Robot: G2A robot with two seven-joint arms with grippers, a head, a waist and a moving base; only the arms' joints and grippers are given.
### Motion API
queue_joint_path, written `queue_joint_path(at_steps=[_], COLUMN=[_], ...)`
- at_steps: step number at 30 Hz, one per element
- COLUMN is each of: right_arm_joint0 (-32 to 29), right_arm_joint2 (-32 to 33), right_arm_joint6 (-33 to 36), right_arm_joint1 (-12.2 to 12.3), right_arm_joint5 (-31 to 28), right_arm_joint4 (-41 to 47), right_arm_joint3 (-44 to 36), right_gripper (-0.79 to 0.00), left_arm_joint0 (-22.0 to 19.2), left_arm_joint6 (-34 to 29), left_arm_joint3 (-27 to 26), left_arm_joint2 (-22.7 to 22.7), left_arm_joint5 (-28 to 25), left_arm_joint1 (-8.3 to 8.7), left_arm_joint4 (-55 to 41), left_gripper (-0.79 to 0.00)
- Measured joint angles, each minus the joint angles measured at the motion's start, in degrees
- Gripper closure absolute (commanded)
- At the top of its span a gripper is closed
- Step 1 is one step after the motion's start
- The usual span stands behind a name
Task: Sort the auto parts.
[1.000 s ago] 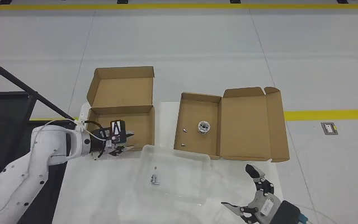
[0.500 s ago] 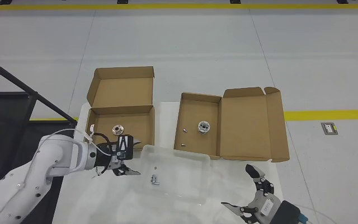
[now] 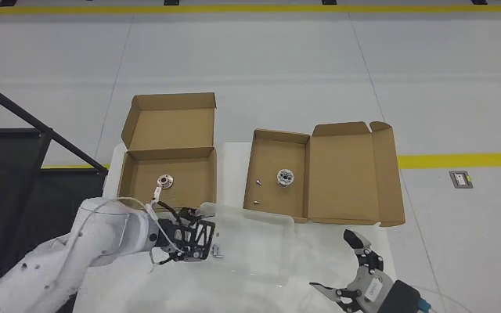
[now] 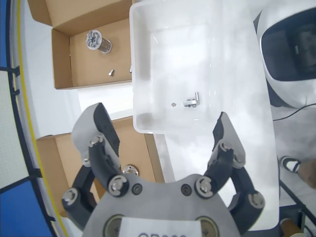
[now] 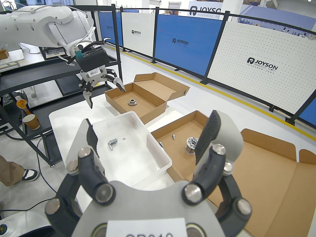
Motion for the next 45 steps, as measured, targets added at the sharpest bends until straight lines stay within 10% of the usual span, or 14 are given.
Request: queue_joint_path(at_steps=[9,16,31,37,45], right_arm_joint0=[0.0,0.0,0.0,0.0,0.0], right_arm_joint2=[0.0,0.0,0.0,0.0,0.0], right_arm_joint6=[0.0,0.0,0.0,0.0,0.0], right_arm_joint1=[0.0,0.0,0.0,0.0,0.0], right_arm_joint5=[0.0,0.0,0.0,0.0,0.0], right_arm_joint4=[0.0,0.0,0.0,0.0,0.0], right_arm_joint3=[0.0,0.0,0.0,0.0,0.0], right_gripper=[-0.785,-0.785,-0.785,-0.785,-0.785], left_arm_joint0=[-16.2,-28.3,-27.1,-25.7,-23.8], left_arm_joint6=[6.4,18.7,21.9,27.0,41.7], left_arm_joint3=[2.4,8.7,10.8,12.8,20.6], left_arm_joint2=[20.7,36.1,35.9,35.9,35.9], left_arm_joint5=[0.0,0.0,0.2,0.1,0.0], left_arm_joint1=[-1.7,-6.9,-8.82,-10.55,-15.29], left_arm_joint4=[17.9,30.8,35.3,40.4,56.4], left_gripper=[-0.785,-0.785,-0.785,-0.536,-0.653])
